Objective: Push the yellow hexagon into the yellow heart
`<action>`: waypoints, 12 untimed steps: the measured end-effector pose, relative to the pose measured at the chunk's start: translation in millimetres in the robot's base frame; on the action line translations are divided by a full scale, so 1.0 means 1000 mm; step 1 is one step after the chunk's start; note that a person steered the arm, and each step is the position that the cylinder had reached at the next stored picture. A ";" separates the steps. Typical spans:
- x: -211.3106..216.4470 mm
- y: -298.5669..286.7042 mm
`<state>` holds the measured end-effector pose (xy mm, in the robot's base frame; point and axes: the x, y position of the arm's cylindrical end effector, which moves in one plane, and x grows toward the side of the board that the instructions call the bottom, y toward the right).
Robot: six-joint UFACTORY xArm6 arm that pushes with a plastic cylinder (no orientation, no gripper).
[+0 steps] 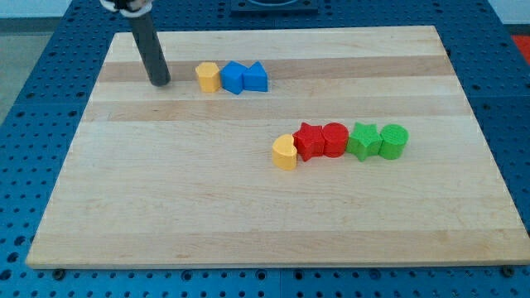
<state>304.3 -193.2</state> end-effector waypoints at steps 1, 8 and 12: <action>-0.010 0.036; 0.113 0.021; 0.089 0.075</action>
<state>393.3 -118.4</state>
